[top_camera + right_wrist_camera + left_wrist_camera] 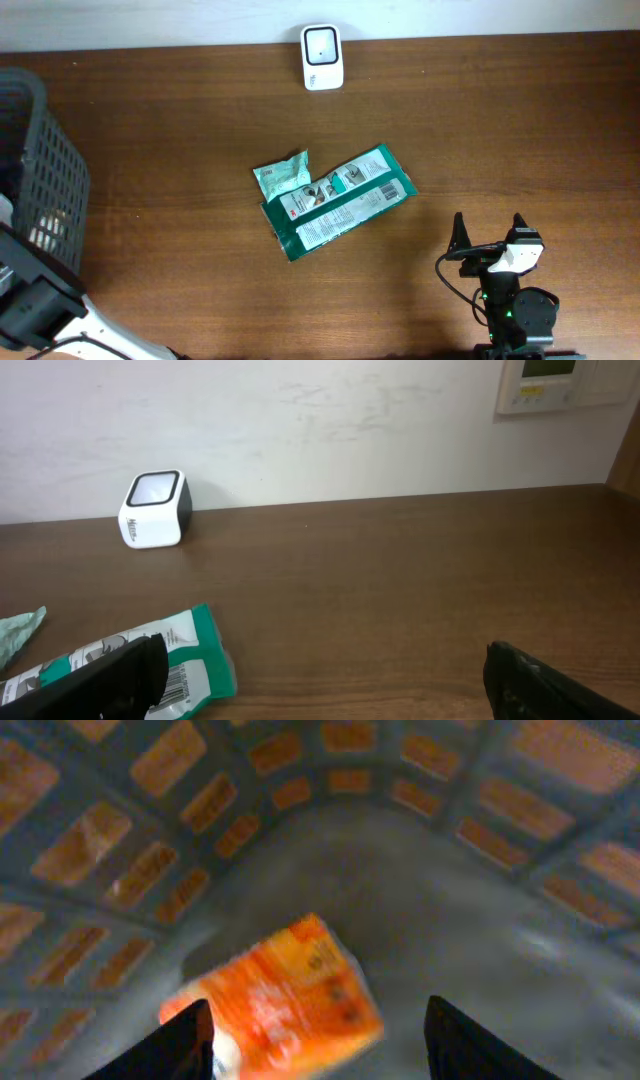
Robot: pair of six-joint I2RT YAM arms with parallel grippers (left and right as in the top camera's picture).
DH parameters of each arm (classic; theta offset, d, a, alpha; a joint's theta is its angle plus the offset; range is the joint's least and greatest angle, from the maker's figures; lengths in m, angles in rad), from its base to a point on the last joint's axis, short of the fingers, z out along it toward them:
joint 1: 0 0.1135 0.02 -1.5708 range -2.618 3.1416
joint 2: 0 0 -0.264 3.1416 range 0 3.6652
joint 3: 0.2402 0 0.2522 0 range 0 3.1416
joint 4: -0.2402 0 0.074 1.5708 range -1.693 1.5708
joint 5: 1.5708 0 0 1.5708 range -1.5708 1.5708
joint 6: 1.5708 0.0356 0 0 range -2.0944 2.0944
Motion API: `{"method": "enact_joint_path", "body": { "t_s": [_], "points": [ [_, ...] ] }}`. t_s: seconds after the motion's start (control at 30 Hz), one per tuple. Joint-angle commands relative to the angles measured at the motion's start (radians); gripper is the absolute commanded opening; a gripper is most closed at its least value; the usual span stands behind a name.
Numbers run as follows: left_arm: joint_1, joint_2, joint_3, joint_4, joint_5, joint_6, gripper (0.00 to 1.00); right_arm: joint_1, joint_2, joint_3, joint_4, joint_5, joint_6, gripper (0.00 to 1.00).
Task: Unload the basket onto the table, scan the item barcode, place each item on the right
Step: 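Reach the left gripper into the basket and grasp the orange packet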
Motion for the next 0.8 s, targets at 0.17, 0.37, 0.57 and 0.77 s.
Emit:
{"method": "enact_joint_path", "body": {
  "t_s": [0.17,0.37,0.57,0.77],
  "points": [
    [0.001,0.116,-0.008,0.066,0.003,0.1,0.62,0.007,-0.005,-0.005,-0.005,0.012,0.007,0.98],
    [0.0,0.15,-0.008,0.039,0.003,0.099,0.41,0.007,-0.005,-0.005,-0.005,0.012,0.007,0.98],
    [0.0,0.12,-0.004,0.003,0.003,0.064,0.0,0.007,-0.005,-0.005,-0.005,0.012,0.007,0.98],
    [-0.006,-0.066,-0.002,-0.037,0.051,-0.033,0.0,0.007,-0.005,-0.005,-0.005,0.012,0.007,0.98]
  ]
}}
